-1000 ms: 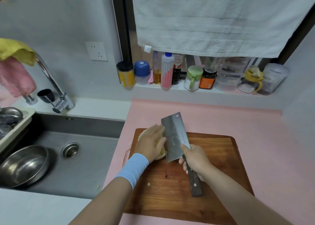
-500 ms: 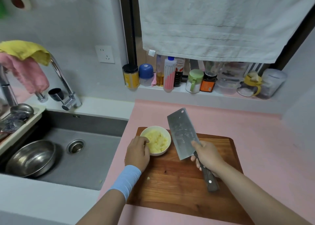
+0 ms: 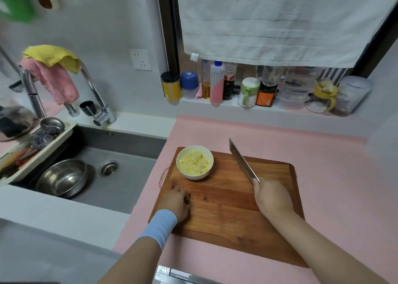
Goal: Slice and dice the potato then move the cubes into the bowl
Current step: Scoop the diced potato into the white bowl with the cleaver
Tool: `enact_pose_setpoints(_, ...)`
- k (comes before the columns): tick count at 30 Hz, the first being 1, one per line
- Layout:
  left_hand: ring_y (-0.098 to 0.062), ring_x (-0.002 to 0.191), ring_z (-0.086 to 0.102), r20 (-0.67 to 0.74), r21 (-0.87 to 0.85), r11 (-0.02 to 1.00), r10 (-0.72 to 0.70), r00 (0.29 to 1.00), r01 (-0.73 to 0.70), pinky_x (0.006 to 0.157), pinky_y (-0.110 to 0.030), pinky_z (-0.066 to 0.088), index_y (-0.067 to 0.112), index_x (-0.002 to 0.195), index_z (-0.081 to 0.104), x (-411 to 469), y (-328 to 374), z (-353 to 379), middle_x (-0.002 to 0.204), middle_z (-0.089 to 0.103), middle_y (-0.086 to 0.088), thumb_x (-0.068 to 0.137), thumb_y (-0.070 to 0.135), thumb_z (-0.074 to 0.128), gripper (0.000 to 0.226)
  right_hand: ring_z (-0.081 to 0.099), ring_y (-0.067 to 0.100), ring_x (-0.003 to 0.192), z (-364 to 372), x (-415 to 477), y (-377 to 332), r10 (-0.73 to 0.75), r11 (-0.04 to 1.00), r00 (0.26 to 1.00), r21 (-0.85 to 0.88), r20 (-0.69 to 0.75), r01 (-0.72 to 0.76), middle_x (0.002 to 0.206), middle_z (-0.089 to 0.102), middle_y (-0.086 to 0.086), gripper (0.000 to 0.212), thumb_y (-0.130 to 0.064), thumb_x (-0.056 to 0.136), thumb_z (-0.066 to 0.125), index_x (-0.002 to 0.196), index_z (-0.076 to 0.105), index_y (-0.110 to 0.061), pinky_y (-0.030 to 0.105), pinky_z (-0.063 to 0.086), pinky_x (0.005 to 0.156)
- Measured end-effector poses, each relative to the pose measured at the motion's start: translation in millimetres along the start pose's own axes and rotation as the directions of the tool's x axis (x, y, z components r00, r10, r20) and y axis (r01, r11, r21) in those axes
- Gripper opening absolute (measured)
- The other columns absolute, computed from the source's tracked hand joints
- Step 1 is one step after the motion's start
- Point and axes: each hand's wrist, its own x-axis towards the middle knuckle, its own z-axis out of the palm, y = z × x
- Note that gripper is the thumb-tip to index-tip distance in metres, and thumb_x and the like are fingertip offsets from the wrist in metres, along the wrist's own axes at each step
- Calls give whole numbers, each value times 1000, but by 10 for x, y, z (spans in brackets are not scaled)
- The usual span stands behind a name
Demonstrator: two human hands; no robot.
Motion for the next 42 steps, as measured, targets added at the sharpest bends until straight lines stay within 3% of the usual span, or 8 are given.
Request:
enact_pose_setpoints(5,-24,105,60,17,38,999,-37,999,36,89,-28,46,22,105,65,18,17,0,122,61,-2,93,26,59,14,69,25,72,108,-70,-2,9,963,994,-270,112,21,127,47,10,33,-27,107,40,138,50,-26,32,47,52)
enact_pose_setpoints(7,-25,102,61,25,80,996,-43,999,41,86,-29,47,22,104,64,19,51,5,119,61,-4,94,26,56,13,68,20,66,187,-102,-6,5,930,989,-365,145,49,134,40,11,52,-15,100,50,149,36,-26,31,45,49)
enact_pose_setpoints(11,-27,101,61,58,117,992,-55,997,48,86,-31,46,17,108,63,53,97,33,117,63,-9,95,24,56,17,56,17,68,329,-167,-17,-40,907,975,-401,221,128,135,35,12,72,-7,94,58,156,24,-20,30,51,60)
enact_pose_setpoints(15,-28,104,60,66,96,993,-69,995,62,88,-32,46,14,109,62,66,130,80,118,61,-11,96,26,59,18,64,19,98,522,-182,0,-69,932,970,-332,235,146,139,34,10,72,-14,98,59,159,22,-21,28,55,79)
enact_pose_setpoints(21,-23,94,57,65,77,996,-56,996,51,81,-25,40,17,109,61,30,67,93,114,62,-7,94,17,56,17,65,13,86,748,-245,22,-122,935,949,-287,289,207,129,41,7,58,-26,98,64,147,33,-18,22,54,69)
enact_pose_setpoints(28,-32,114,57,99,224,973,-77,992,53,94,-39,44,7,123,56,-8,111,68,126,56,-13,102,28,48,31,64,19,92,590,-223,-155,-176,888,935,-360,309,286,132,48,6,35,-25,99,55,132,48,-22,31,45,61)
enact_pose_setpoints(35,-25,103,62,99,24,1000,-7,995,5,88,-32,47,21,108,62,-14,31,8,116,63,-1,100,36,48,22,63,22,108,602,-207,-884,-420,906,848,92,323,413,123,59,-4,26,-28,101,55,126,64,-28,37,51,89)
enact_pose_setpoints(42,-22,105,59,155,-149,987,83,984,-59,94,-31,46,30,107,59,181,-324,-227,121,61,3,93,15,50,23,61,21,109,883,-161,-1329,-304,953,859,127,411,276,118,63,-2,25,-39,96,65,117,68,-25,34,47,90)
